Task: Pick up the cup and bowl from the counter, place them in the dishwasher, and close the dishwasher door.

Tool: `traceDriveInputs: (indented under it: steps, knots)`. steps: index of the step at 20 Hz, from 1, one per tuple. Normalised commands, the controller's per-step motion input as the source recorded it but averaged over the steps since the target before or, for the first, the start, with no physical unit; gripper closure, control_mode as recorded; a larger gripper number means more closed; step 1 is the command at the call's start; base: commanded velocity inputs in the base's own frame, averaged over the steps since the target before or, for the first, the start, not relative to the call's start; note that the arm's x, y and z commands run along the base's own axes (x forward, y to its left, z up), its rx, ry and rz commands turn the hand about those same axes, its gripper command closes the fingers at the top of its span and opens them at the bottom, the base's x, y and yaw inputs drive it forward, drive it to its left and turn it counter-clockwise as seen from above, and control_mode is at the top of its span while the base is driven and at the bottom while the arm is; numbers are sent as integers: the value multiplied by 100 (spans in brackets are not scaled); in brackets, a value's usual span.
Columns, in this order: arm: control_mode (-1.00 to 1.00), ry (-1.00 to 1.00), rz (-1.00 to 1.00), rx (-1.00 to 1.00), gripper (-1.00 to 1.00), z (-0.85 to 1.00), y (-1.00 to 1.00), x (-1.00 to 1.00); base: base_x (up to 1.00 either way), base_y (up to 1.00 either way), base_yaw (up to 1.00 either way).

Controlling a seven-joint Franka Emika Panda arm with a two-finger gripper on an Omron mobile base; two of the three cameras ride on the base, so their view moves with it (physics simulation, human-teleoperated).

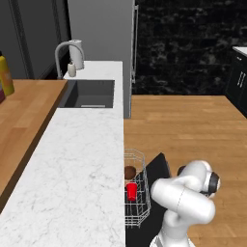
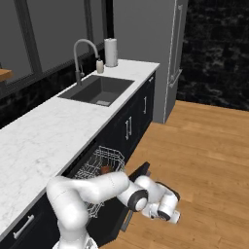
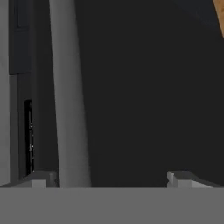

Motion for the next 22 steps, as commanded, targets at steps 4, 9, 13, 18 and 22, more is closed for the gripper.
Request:
traceDriveInputs:
  steps: [4,9,13,18,22]
  knots:
    - [-100,-9,0,0,-100,12,100,-3,0,0,0]
    - [-100,-14,1,0,-100,72,100,-29,0,0,0]
    - [-100,-16,0,-1,-100,46,100,-41,0,0,0]
    - [-100,-31,-4,-5,-100,3,100,-62,0,0,0]
    - [-100,-25,-14,-1,-100,0,100,-42,0,0,0]
